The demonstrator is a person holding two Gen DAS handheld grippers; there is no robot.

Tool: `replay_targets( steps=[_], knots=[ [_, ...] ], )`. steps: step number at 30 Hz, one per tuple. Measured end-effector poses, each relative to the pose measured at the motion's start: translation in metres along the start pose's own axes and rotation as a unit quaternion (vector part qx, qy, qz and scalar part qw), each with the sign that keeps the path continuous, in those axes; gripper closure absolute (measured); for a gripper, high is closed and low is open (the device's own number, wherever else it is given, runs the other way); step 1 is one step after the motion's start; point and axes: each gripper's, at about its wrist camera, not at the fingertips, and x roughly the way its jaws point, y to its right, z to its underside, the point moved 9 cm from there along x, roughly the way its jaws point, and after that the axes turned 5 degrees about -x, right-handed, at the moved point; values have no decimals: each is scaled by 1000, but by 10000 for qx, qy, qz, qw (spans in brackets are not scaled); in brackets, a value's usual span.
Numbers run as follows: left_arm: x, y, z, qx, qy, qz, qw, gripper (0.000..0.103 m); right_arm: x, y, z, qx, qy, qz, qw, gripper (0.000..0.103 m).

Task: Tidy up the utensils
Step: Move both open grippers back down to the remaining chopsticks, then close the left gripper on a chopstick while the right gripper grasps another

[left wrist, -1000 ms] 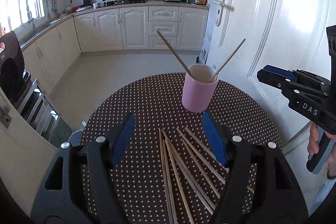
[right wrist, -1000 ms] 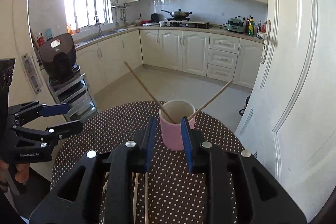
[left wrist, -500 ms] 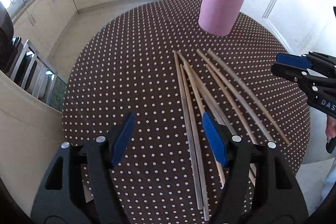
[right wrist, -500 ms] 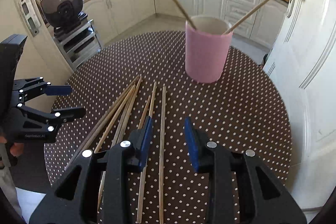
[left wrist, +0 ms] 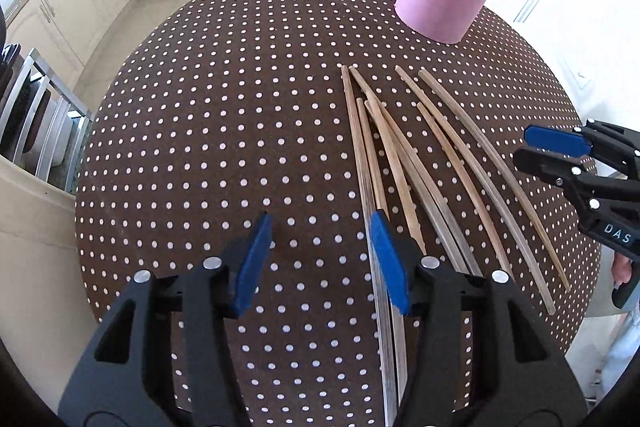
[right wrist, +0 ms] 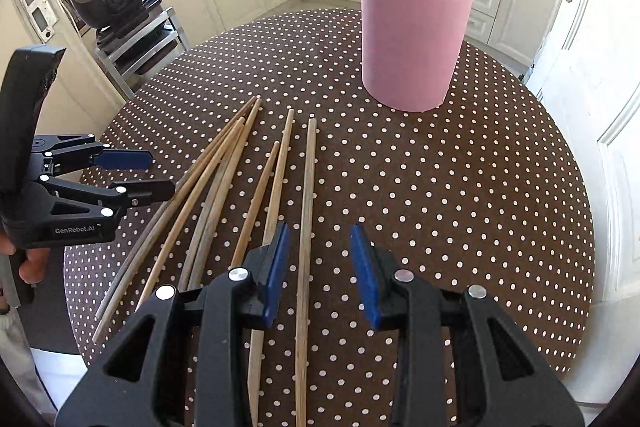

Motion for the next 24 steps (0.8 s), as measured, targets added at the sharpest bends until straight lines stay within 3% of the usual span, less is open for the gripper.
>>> replay_targets(
  steps=[15,24],
  knots=[
    [35,22,-49,200,-100,-413,9989,57,19,6,-17,56,-169,-98,9998,73],
    [46,24,-65,174,-139,-386,9990,78,44,-10,-36,-156,-400,-19,9991,73]
  ],
)
